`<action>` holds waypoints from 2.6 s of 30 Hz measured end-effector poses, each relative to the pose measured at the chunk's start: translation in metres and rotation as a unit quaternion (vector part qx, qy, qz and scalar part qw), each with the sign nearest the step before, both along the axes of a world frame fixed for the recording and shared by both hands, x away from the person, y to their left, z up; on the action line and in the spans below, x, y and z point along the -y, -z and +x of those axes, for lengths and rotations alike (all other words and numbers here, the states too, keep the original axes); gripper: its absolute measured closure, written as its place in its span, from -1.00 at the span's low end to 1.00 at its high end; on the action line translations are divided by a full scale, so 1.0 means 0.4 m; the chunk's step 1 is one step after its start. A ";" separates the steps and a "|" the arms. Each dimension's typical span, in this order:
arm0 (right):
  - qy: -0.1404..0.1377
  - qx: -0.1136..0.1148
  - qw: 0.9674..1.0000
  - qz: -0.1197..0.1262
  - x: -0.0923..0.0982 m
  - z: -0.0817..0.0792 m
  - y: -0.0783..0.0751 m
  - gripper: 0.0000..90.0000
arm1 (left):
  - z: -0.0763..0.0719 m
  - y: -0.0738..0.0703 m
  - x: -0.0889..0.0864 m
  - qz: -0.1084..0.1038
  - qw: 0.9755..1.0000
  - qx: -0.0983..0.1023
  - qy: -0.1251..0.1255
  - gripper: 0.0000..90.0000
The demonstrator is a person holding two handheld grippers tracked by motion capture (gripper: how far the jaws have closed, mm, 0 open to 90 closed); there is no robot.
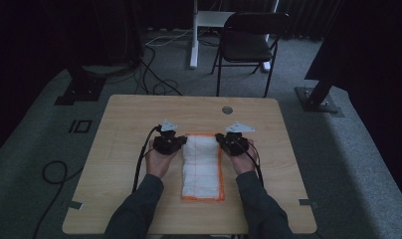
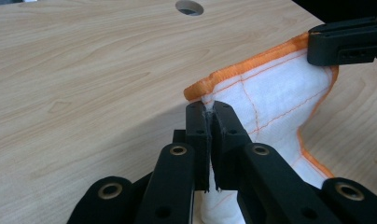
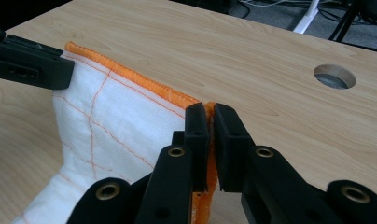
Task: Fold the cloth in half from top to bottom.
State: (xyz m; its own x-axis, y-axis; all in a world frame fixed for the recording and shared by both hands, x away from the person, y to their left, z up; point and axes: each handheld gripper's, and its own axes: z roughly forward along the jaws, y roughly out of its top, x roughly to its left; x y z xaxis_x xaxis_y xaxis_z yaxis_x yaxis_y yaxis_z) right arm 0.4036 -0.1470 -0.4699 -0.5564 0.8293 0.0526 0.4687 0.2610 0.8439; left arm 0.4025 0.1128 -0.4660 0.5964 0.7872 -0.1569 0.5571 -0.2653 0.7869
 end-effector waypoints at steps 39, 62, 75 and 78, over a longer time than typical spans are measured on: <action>-0.041 0.014 0.999 0.013 0.025 -0.162 -0.004 0.89 | -0.159 0.001 -0.020 -0.023 0.999 0.010 0.032 0.94; -0.056 -0.007 0.998 0.019 0.026 -0.224 0.049 0.89 | -0.232 0.060 -0.029 -0.023 0.999 -0.009 0.037 0.93; -0.067 -0.030 0.997 0.012 0.025 -0.267 0.094 0.88 | -0.276 0.116 -0.040 -0.029 0.998 -0.039 0.040 0.87; -0.066 -0.032 0.997 0.010 0.027 -0.273 0.097 0.88 | -0.280 0.107 -0.048 -0.030 0.998 -0.033 0.037 0.83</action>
